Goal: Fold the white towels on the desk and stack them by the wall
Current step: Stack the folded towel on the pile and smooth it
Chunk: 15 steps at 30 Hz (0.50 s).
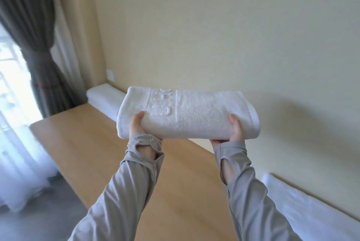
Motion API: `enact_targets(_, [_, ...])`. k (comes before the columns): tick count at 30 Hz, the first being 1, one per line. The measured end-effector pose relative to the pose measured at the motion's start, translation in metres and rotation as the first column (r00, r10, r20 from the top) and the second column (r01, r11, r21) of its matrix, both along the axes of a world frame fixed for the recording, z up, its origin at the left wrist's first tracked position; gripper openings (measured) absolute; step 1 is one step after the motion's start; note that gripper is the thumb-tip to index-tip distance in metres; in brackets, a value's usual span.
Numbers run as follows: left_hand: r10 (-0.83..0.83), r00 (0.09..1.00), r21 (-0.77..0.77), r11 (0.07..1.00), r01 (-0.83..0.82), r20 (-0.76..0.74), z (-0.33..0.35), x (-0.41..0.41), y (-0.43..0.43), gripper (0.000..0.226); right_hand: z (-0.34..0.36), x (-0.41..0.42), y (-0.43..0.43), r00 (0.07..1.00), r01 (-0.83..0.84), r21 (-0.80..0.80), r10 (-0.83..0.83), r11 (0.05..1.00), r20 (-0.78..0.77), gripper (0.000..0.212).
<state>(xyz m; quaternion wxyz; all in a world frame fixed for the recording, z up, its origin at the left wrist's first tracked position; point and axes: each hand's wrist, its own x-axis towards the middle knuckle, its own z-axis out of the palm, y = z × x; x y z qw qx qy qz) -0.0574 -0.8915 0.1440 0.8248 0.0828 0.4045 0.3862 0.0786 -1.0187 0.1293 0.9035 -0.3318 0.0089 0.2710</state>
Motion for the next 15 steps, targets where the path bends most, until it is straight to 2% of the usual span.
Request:
enact_targets(6, [0.130, 0.990, 0.014, 0.991, -0.131, 0.053, 0.014, -0.118, 0.111, 0.043, 0.016, -0.102, 0.133, 0.993, -0.110, -0.034, 0.108, 0.993, -0.040, 0.017])
enact_targets(15, [0.173, 0.975, 0.077, 0.980, -0.185, 0.139, 0.002, -0.231, 0.241, 0.053, 0.022, -0.200, 0.278, 0.967, -0.252, -0.050, 0.249, 0.966, -0.056, 0.024])
